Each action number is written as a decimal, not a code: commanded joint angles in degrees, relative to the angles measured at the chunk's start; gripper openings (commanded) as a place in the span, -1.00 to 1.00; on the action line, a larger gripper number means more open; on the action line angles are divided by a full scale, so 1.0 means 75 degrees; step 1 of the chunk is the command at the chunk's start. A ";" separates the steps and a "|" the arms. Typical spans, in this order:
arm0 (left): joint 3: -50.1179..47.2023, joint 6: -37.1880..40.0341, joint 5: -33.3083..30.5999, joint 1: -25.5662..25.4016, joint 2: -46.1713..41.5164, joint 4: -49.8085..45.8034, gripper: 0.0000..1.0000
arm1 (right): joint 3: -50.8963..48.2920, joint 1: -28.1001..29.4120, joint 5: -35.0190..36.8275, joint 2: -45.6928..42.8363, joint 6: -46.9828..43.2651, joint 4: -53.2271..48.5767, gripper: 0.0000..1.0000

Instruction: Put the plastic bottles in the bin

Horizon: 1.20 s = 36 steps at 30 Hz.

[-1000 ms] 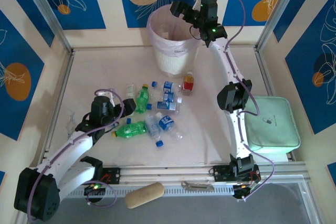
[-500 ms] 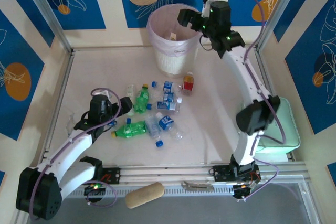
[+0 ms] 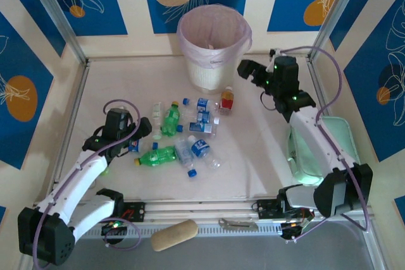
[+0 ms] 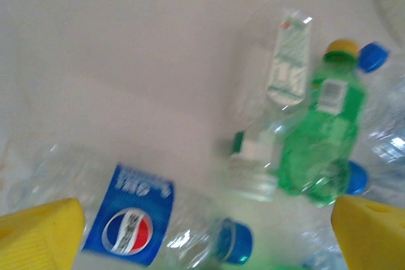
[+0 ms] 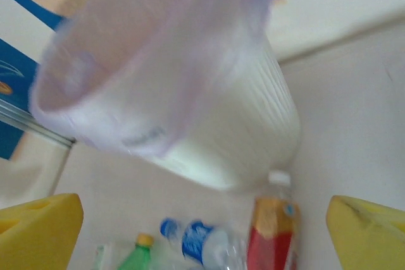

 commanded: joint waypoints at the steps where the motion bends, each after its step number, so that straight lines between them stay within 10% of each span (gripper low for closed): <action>1: 0.0167 -0.0793 -0.0364 0.0070 -0.0160 -0.1588 0.99 | -0.0795 0.0037 0.0335 -0.0546 0.0421 -0.0677 0.98; 13: -0.1010 -0.3276 -0.0184 0.0069 -0.0358 -0.0455 0.99 | -0.3386 0.0697 0.0035 -0.1693 0.0533 0.0853 0.98; 36: -0.0798 -0.5076 -0.0938 -0.0070 0.2731 0.2052 0.91 | -0.2538 0.2311 0.1350 -0.0560 0.0187 0.0706 0.98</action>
